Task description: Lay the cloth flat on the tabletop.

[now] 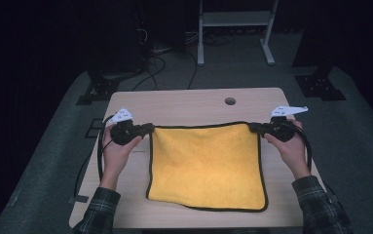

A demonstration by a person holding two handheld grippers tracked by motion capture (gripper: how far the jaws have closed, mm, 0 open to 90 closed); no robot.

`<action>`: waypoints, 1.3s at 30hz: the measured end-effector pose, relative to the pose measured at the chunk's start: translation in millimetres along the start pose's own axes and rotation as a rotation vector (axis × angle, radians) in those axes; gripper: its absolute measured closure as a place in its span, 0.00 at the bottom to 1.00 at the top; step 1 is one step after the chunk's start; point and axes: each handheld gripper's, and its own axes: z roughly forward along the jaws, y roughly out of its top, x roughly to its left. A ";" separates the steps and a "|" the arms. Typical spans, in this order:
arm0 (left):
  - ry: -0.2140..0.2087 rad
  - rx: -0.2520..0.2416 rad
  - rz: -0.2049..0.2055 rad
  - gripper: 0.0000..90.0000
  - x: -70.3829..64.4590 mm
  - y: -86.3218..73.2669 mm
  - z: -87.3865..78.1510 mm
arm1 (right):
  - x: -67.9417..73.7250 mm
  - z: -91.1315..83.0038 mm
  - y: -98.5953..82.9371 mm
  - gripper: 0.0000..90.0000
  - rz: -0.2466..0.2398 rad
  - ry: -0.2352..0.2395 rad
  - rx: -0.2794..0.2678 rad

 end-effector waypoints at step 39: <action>0.190 0.180 -0.018 0.38 18.5 -26.5 50.3 | -29.0 52.9 -33.0 0.46 0.064 -0.170 0.095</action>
